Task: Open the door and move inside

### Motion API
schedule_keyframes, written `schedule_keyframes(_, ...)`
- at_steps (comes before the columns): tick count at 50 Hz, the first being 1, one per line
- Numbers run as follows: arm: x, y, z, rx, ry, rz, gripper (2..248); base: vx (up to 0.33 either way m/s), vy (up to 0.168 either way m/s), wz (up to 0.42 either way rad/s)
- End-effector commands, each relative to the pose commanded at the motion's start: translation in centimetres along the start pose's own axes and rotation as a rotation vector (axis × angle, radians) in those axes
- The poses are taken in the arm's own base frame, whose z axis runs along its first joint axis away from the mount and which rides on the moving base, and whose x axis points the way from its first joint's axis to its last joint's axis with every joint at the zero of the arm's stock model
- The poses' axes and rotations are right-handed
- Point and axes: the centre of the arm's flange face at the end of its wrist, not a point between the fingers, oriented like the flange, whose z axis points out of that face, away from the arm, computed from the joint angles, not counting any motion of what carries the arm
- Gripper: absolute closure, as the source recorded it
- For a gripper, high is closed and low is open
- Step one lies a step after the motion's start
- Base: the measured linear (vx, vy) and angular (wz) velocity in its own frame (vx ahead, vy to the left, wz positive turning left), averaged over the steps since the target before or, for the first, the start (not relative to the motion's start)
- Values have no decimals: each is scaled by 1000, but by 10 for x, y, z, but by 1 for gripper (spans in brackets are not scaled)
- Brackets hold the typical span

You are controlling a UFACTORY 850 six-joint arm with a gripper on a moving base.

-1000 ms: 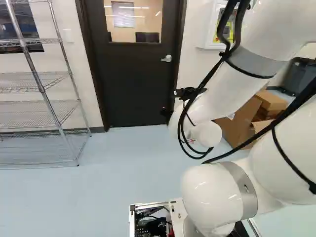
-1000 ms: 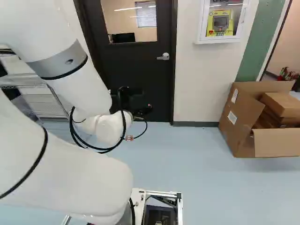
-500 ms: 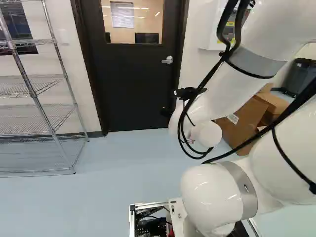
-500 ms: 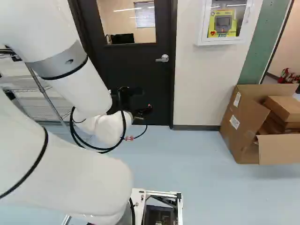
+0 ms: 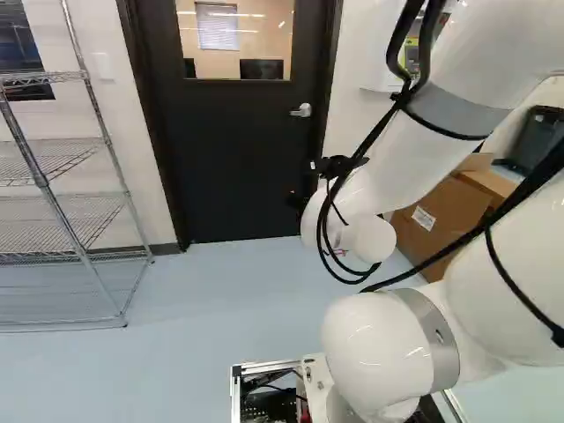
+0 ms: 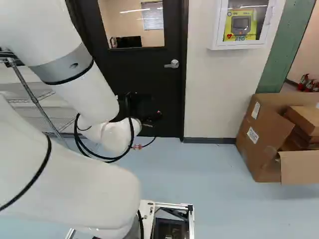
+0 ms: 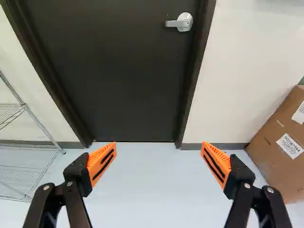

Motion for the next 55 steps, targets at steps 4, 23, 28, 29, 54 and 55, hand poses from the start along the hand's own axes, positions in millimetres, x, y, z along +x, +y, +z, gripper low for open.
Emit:
schedule_keyframes(4, 0, 0, 0, 0, 0, 0, 3, 159, 3, -5)
schedule_keyframes(23, 0, 0, 0, 0, 0, 0, 3, 172, 4, 0)
schedule_keyframes(28, 0, 0, 0, 0, 0, 0, 3, 169, 6, 3)
schedule_keyframes(29, 0, 0, 0, 0, 0, 0, 3, 162, 9, 21)
schedule_keyframes(54, 0, 0, 0, 0, 0, 0, 3, 171, -1, 5)
schedule_keyframes(55, 0, 0, 0, 0, 0, 0, 3, 170, -4, -1)
